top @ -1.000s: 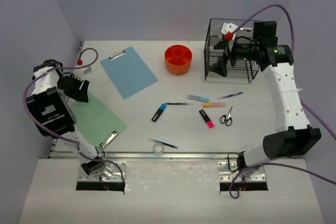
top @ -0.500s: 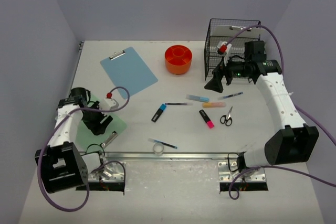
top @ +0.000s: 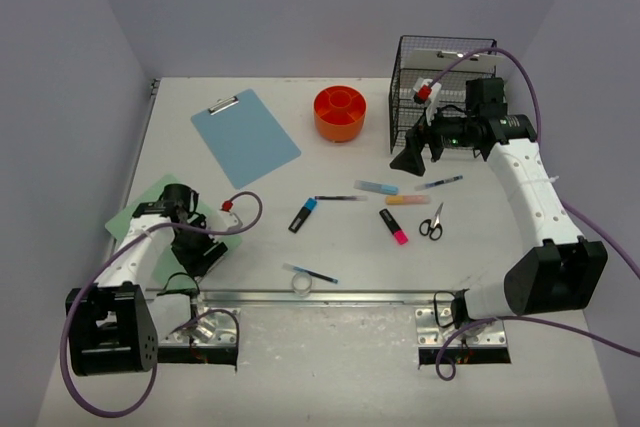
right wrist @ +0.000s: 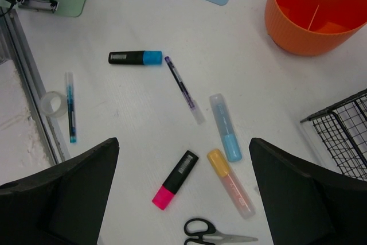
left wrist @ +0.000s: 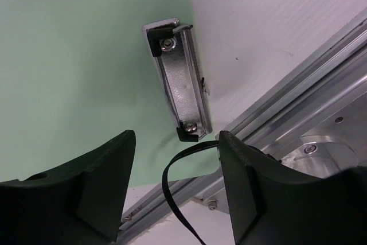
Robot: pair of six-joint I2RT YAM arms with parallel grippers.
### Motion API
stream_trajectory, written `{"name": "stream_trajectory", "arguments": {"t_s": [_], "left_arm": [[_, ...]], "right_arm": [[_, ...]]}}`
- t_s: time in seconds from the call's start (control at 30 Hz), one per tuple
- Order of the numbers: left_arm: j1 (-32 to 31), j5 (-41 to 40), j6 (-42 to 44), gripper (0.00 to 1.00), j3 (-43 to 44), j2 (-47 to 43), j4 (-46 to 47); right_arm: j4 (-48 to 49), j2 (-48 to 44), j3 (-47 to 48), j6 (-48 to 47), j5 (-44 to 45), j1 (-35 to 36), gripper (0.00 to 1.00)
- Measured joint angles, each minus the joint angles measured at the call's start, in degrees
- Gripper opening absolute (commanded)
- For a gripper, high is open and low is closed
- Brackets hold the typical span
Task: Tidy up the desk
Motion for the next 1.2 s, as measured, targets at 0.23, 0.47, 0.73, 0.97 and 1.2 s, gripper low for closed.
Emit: {"name": "stream_trajectory", "arguments": {"t_s": [0.23, 0.47, 0.73, 0.97, 1.2], "left_arm": [[-2.71, -1.63, -3.49, 0.53, -0.11, 0.47, 0.99], [-7.81, -4.31, -8.68, 0.29, -0.1, 4.03, 2.46], [-9.32, -6.91, -11.84, 0.06, -0.09, 9.43, 5.78], [-9.32, -7.68, -12.8, 0.22, 0.0, 11.0, 6.52], [-9.32, -7.67, -13.25, 0.22, 0.0, 11.91, 8.68]], "right_arm": [[0.0, 0.21, -0.01, 0.0, 0.77, 0.0, 0.96], [0.0, 0.53, -0.01, -0.17, 1.36, 0.0, 0.96], [-0.05, 0.57, -0.01, -0.45, 1.73, 0.0, 0.96], [-0.45, 0.95, 0.03, -1.35, 2.2, 0.0, 0.96], [-1.12, 2.46, 0.16, -1.69, 2.21, 0.0, 0.96]]}}
